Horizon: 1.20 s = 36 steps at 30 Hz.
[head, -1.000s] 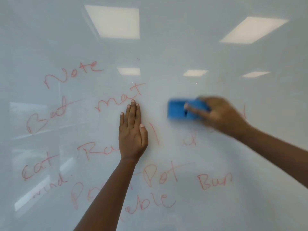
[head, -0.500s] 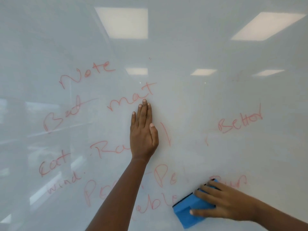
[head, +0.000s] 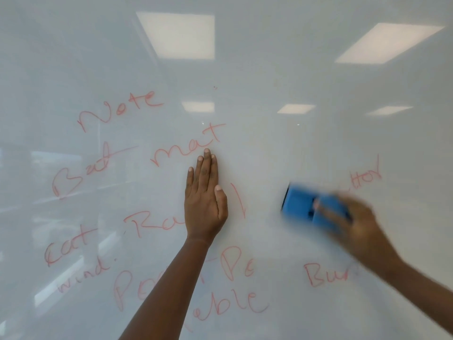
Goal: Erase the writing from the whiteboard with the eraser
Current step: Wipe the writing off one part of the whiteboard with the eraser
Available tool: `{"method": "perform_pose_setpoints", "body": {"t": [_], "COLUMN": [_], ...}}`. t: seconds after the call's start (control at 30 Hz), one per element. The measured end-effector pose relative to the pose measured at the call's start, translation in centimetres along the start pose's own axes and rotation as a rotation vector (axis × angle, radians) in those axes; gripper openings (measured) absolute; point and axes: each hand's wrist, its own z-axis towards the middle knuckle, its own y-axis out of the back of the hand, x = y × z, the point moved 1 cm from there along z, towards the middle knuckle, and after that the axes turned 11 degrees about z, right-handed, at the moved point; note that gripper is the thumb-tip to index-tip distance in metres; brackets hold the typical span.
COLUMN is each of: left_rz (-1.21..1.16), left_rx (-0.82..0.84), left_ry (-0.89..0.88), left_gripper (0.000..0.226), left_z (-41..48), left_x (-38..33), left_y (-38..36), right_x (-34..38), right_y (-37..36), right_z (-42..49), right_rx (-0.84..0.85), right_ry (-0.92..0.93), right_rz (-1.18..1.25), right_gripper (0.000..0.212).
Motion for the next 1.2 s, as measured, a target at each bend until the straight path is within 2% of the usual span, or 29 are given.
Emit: {"method": "perform_pose_setpoints", "body": {"t": [0.03, 0.07, 0.1, 0.13, 0.17, 0.2, 0.23, 0.27, 0.3, 0.33, 0.4, 0.47, 0.53, 0.57, 0.63, 0.7, 0.73, 0.8, 0.87, 0.9, 0.93, 1.0, 1.07, 1.13, 1.2], "left_rz": [-0.002, 0.001, 0.006, 0.011, 0.016, 0.021, 0.024, 0.025, 0.026, 0.026, 0.027, 0.026, 0.026, 0.026, 0.021, 0.015, 0.015, 0.013, 0.010, 0.010, 0.011, 0.012, 0.009, 0.006, 0.005], "left_rx": [0.001, 0.000, 0.000, 0.000, 0.001, 0.001, 0.002, 0.002, 0.002, 0.002, 0.000, -0.008, -0.016, -0.020, -0.020, -0.010, -0.007, -0.005, 0.000, -0.001, -0.003, -0.004, -0.003, -0.008, -0.011], "left_ry": [-0.001, -0.002, -0.003, -0.003, -0.005, -0.005, -0.005, -0.005, -0.004, -0.003, -0.004, -0.004, -0.007, -0.008, -0.009, -0.005, -0.005, -0.005, -0.005, -0.005, -0.006, -0.005, -0.006, -0.006, -0.005], "left_gripper": [0.055, 0.055, 0.055, 0.055, 0.055, 0.055, 0.056, 0.056, 0.056, 0.056, 0.056, 0.055, 0.055, 0.055, 0.055, 0.056, 0.056, 0.056, 0.056, 0.056, 0.056, 0.056, 0.056, 0.056, 0.056], "left_z": [0.0, 0.0, 0.0, 0.0, 0.0, 0.0, 0.0, -0.1, 0.0, -0.1, 0.0, 0.0, 0.0, 0.0, -0.1, -0.1, -0.1, -0.1, -0.1, -0.1, -0.1, -0.1, -0.1, -0.1, 0.0], "left_x": [-0.1, 0.0, -0.1, -0.1, -0.1, -0.1, -0.1, -0.1, 0.0, 0.0, 0.0, 0.0, 0.0, 0.0, 0.0, 0.0, 0.0, 0.0, 0.0, 0.0, 0.1, 0.1, 0.1, 0.1, 0.0], "left_y": [0.0, 0.0, 0.1, 0.1, 0.0, 0.0, 0.0, -0.1, -0.1, -0.1, -0.1, -0.2, -0.2, -0.2, -0.2, -0.2, -0.2, -0.1, -0.1, -0.1, -0.2, -0.2, -0.2, -0.1, -0.1], "right_x": [0.5, 1.6, 1.4, -0.2, -1.2, -0.8, -0.8, -1.7, -3.4, -4.5, -5.8, -5.9, -5.5, -4.5, -1.8, -0.6, -0.2, -0.9, -3.7, -3.5, -3.5, -6.1, -7.9, -7.6, -6.1], "right_y": [-1.3, -2.2, -2.7, -2.9, -2.0, -0.9, 0.4, 1.4, 2.0, 3.4, 5.5, 6.0, 4.1, 3.2, 1.2, -1.8, -2.9, -3.5, -1.5, 0.0, 1.5, 3.9, 6.0, 6.5, 4.2], "right_z": [-3.3, -6.1, -8.5, -9.8, -9.7, -8.1, -5.8, -3.2, -1.3, 0.9, 4.2, 5.2, 3.5, 1.9, -2.8, -8.4, -11.2, -14.5, -14.1, -11.3, -8.2, -3.8, -1.3, 0.5, -0.7], "right_rx": [0.164, 0.419, 0.568, 0.563, 0.564, 0.603, 0.548, 0.477, 0.254, 0.083, -0.228, -0.399, -0.442, -0.351, -0.140, 0.139, 0.240, 0.388, 0.423, 0.405, 0.298, 0.001, -0.170, -0.359, -0.416], "right_ry": [0.209, 0.201, 0.196, 0.342, 0.403, 0.326, 0.247, 0.130, 0.174, 0.104, -0.099, -0.253, -0.314, -0.309, -0.149, -0.044, -0.032, 0.198, 0.469, 0.356, 0.202, 0.109, -0.077, -0.373, -0.459], "right_rz": [-0.057, -0.015, -0.075, -0.130, -0.124, -0.089, -0.044, 0.041, -0.103, -0.114, -0.128, -0.170, -0.174, -0.123, -0.104, -0.142, -0.035, -0.162, -0.233, -0.189, -0.135, -0.248, -0.310, -0.216, -0.162], "right_gripper": [0.019, 0.016, 0.021, 0.032, 0.037, 0.032, 0.020, 0.025, 0.039, 0.048, 0.047, 0.048, 0.048, 0.045, 0.045, 0.051, 0.052, 0.042, 0.037, 0.033, 0.029, 0.028, 0.040, 0.052, 0.051]}}
